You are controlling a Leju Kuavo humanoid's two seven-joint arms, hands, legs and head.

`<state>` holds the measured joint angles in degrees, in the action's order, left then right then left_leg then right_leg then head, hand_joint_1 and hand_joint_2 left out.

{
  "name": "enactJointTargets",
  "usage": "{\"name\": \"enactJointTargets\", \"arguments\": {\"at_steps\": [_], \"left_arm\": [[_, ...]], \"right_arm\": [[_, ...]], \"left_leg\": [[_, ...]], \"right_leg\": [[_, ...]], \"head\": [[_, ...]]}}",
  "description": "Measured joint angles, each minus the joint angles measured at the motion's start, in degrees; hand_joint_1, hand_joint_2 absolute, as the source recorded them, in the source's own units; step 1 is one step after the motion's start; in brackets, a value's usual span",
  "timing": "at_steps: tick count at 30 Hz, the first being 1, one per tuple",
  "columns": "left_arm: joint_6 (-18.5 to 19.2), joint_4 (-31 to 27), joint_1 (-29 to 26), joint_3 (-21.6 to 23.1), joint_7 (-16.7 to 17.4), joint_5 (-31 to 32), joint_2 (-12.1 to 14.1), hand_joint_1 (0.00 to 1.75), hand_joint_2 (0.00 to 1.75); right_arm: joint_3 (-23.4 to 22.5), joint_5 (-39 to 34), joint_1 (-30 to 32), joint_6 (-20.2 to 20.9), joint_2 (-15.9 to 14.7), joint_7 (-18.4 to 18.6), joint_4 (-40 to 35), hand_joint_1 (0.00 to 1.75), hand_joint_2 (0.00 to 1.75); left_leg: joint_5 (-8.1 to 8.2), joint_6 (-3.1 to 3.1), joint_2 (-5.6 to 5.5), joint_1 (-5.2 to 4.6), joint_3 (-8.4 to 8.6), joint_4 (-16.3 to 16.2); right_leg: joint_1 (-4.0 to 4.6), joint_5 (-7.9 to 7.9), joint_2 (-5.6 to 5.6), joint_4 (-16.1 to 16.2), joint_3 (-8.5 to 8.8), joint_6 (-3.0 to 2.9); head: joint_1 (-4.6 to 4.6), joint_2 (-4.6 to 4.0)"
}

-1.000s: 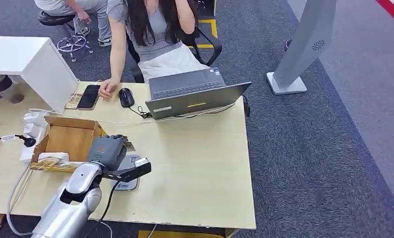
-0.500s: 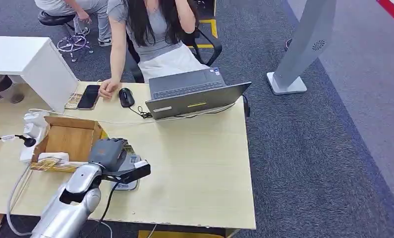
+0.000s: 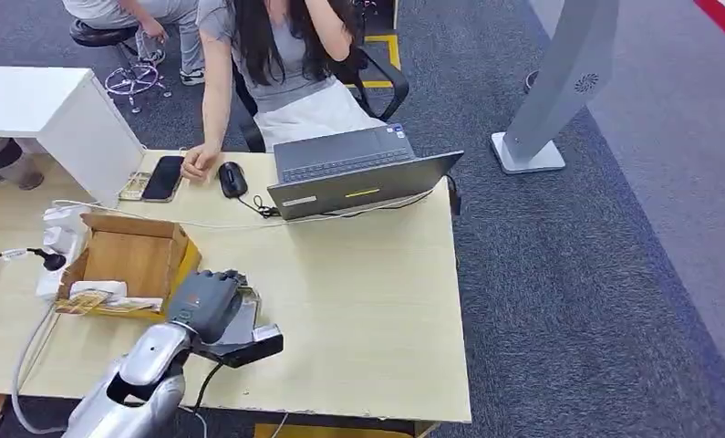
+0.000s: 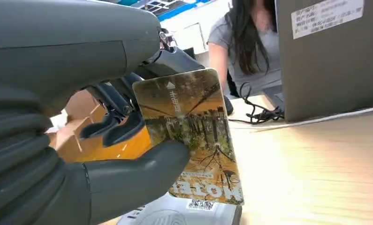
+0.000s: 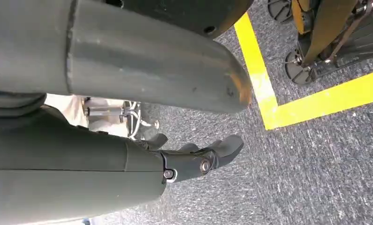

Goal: Pass the card to the sensor for recognition and then transmit it.

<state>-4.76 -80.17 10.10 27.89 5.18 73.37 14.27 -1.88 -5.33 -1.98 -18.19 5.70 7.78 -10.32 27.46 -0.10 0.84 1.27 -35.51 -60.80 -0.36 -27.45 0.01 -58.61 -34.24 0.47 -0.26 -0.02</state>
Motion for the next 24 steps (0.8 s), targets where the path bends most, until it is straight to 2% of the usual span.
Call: {"name": "enactJointTargets", "arguments": {"at_steps": [15,24], "left_arm": [[-0.7,-6.8,-4.9,0.6,-0.3,-0.1,2.9,1.75,1.75],[-0.5,-8.2,-6.2,0.6,0.1,0.0,3.5,1.75,1.75]], "right_arm": [[-0.8,0.0,0.1,-0.2,0.3,-0.6,0.0,0.0,0.0],[-0.9,0.1,0.1,-0.2,0.4,-1.1,0.0,0.0,0.0]], "left_leg": [[0.0,0.0,-0.02,0.0,0.0,0.0],[0.0,0.0,-0.04,0.0,0.01,0.0]], "right_leg": [[0.0,-0.01,-0.03,0.0,0.01,-0.01],[0.0,-0.01,-0.06,0.0,0.04,0.0]], "head": [[-0.02,0.0],[0.0,0.0]]}}
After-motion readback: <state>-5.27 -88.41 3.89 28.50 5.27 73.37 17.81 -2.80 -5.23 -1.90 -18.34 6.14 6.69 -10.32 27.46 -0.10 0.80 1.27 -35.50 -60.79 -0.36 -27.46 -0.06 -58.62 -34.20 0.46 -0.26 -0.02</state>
